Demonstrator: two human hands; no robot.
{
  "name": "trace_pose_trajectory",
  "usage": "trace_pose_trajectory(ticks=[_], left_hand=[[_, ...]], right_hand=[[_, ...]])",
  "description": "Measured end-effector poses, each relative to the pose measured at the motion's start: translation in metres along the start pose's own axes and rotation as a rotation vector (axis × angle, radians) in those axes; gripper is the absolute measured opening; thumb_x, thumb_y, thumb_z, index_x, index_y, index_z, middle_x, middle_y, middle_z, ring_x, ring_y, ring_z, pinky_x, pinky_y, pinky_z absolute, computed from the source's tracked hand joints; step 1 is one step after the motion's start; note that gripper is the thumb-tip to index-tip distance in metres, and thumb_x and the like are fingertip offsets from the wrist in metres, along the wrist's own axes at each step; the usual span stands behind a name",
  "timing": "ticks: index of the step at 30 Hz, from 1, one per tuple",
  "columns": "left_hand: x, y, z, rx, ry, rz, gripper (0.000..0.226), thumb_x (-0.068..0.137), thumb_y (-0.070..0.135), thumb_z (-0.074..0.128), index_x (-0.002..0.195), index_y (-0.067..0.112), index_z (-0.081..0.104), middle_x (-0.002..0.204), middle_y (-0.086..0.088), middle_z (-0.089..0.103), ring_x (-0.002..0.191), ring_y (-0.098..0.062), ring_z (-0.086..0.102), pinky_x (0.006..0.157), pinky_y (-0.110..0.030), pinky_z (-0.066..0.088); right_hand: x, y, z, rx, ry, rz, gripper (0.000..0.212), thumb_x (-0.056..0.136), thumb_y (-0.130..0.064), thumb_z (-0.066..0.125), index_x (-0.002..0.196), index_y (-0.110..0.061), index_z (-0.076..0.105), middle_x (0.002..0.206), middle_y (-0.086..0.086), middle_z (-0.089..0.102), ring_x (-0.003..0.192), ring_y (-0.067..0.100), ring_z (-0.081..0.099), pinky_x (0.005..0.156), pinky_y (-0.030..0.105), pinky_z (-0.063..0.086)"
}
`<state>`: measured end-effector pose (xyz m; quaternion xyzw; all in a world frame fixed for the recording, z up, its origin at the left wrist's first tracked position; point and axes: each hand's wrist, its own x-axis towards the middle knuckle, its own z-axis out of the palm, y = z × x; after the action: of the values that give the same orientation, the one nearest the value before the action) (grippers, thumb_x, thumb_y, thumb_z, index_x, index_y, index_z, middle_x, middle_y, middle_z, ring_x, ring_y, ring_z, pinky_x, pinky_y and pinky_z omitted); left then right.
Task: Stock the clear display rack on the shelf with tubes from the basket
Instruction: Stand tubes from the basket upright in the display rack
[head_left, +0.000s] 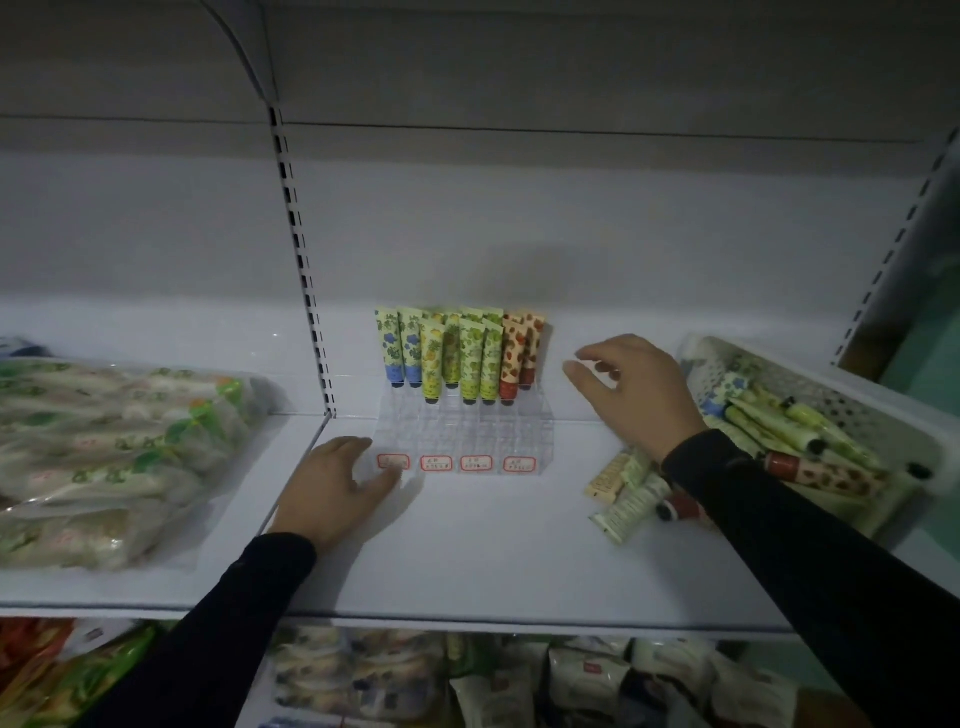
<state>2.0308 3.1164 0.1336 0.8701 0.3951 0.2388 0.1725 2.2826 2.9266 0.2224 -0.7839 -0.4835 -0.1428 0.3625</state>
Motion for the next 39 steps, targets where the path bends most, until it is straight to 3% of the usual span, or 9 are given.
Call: trace_pose_trajectory(ticks=[5,10,14,20,24,29,32,35,39], left_hand=[[-0.013,0.042,0.000,-0.061,0.039,0.126,0.062,0.085,0.056,0.057,0.129,0.012,0.062,0.134,-0.005,0.061,0.125,-0.023,0.053,0.103,-0.029,0.038],[-0.022,0.097,0.024,-0.086,-0.093,0.305,0.053,0.093,0.046,0.059,0.135,0.014,0.057,0.138,-0.003,0.057,0.126,-0.019,0.051,0.099,-0.022,0.035],[-0.027,0.138,0.054,-0.065,-0.230,0.437,0.058,0.093,0.047,0.058,0.140,0.014,0.051,0.140,-0.004,0.054,0.127,-0.021,0.050,0.102,-0.026,0.036],[-0.022,0.185,0.095,-0.012,-0.415,0.460,0.062,0.080,0.054,0.057,0.129,0.017,0.053,0.118,-0.009,0.058,0.111,-0.030,0.055,0.092,-0.037,0.047],[-0.012,0.197,0.120,0.036,-0.445,0.460,0.072,0.084,0.045,0.058,0.149,0.027,0.032,0.136,-0.008,0.044,0.121,-0.034,0.046,0.102,-0.040,0.041],[-0.009,0.199,0.136,0.101,-0.402,0.507,0.072,0.083,0.048,0.034,0.153,0.033,0.026,0.149,-0.008,0.037,0.118,-0.039,0.048,0.100,-0.043,0.043],[-0.010,0.188,0.131,0.098,-0.367,0.549,0.067,0.084,0.041,0.038,0.151,0.031,0.032,0.138,-0.008,0.048,0.107,-0.037,0.055,0.090,-0.042,0.049],[-0.015,0.175,0.120,0.074,-0.316,0.558,0.054,0.082,0.036,0.044,0.132,0.022,0.055,0.118,-0.012,0.058,0.091,-0.039,0.060,0.079,-0.043,0.052],[-0.021,0.164,0.105,0.048,-0.271,0.536,0.044,0.083,0.031,0.061,0.125,0.017,0.060,0.111,-0.013,0.058,0.087,-0.037,0.059,0.079,-0.039,0.051]], right_hand=[[-0.040,0.025,-0.022,-0.065,-0.096,0.026,0.040,0.092,-0.040,0.061,0.124,-0.017,0.065,0.129,0.002,0.058,0.120,0.014,0.051,0.095,0.013,0.029],[-0.068,0.053,-0.033,-0.106,-0.163,0.087,0.037,0.092,-0.034,0.062,0.123,-0.012,0.065,0.126,0.007,0.059,0.117,0.019,0.052,0.094,0.015,0.030],[-0.084,0.079,-0.039,-0.142,-0.195,0.146,0.037,0.090,-0.032,0.066,0.118,-0.008,0.068,0.118,0.012,0.063,0.114,0.024,0.056,0.101,0.027,0.038],[-0.096,0.098,-0.044,-0.208,-0.358,0.267,0.051,0.090,-0.038,0.063,0.135,-0.016,0.055,0.140,0.007,0.045,0.130,0.022,0.044,0.109,0.027,0.031],[-0.100,0.103,-0.034,-0.230,-0.431,0.224,0.050,0.087,-0.027,0.066,0.133,-0.013,0.057,0.137,0.017,0.047,0.129,0.032,0.045,0.109,0.034,0.036],[-0.097,0.103,-0.024,-0.186,-0.439,0.154,0.042,0.088,-0.012,0.063,0.129,-0.007,0.059,0.126,0.015,0.054,0.118,0.027,0.052,0.102,0.026,0.037],[-0.093,0.103,-0.018,-0.134,-0.433,0.118,0.040,0.087,-0.016,0.067,0.126,-0.010,0.062,0.123,0.011,0.056,0.116,0.024,0.054,0.103,0.028,0.038],[-0.089,0.099,-0.013,-0.090,-0.460,0.064,0.039,0.084,-0.023,0.072,0.122,-0.016,0.065,0.116,0.006,0.060,0.109,0.020,0.056,0.099,0.030,0.042],[-0.082,0.094,-0.011,-0.046,-0.486,0.028,0.042,0.081,-0.030,0.076,0.121,-0.022,0.066,0.110,0.001,0.062,0.103,0.017,0.056,0.096,0.033,0.045]])
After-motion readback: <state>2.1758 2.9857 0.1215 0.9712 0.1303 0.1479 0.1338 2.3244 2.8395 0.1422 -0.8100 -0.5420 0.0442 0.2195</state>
